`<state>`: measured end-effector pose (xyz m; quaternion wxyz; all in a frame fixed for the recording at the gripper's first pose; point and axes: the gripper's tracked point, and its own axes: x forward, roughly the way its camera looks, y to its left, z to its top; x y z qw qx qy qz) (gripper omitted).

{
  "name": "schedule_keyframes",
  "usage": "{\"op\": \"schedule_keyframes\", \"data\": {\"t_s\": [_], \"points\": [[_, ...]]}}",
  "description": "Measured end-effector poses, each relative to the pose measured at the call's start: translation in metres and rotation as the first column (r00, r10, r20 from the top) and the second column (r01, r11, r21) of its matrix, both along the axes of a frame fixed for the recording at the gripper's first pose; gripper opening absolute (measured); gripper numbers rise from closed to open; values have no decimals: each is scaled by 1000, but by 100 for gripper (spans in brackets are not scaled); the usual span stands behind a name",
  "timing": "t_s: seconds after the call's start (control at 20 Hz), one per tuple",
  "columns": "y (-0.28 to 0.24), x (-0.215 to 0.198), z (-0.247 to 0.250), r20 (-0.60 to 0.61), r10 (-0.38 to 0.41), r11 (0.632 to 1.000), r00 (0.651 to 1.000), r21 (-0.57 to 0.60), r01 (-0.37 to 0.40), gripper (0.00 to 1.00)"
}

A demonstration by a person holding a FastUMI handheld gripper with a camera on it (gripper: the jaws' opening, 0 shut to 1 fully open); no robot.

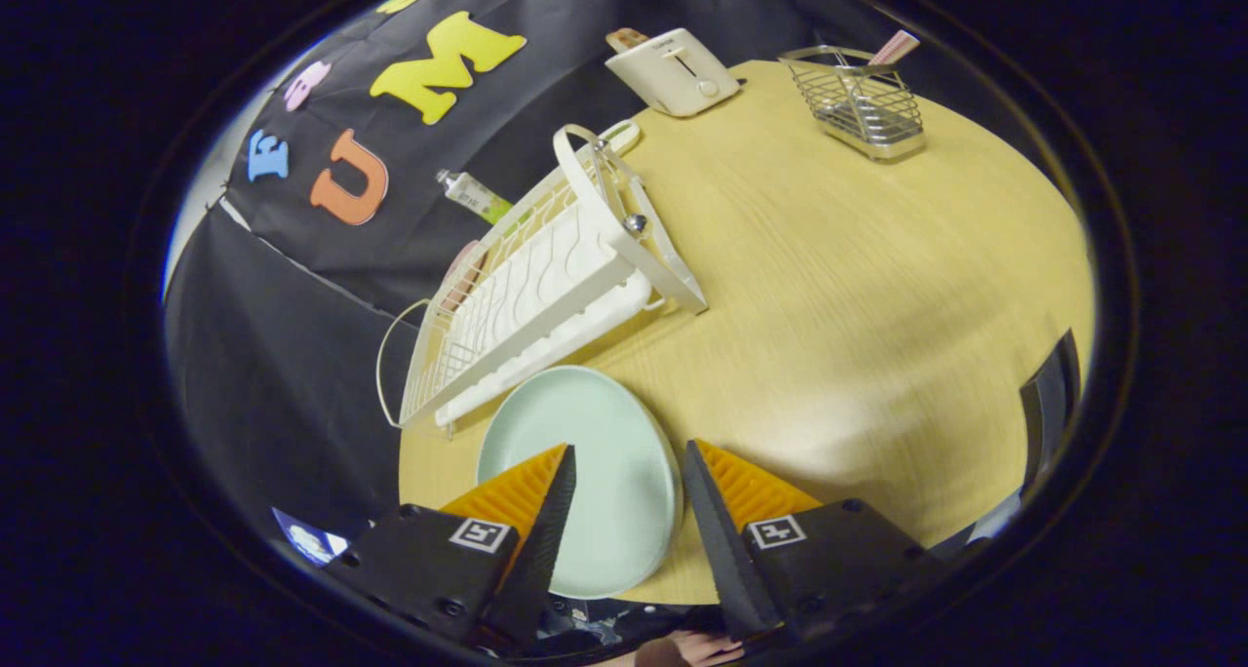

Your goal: Take the plate from the dish rack, then take the spoon from the basket and place it into the plate.

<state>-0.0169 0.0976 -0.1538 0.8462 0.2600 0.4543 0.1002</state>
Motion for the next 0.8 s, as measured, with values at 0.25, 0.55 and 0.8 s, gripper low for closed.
{"op": "schedule_keyframes", "data": {"t_s": [0.25,0.55,0.8], "points": [[-20,-5,25,139,9,992,990,-127,8,90],[-98,-7,67,423,20,921,906,-361,148,91],[-186,-11,108,622,26,812,783,-470,346,97]]}}
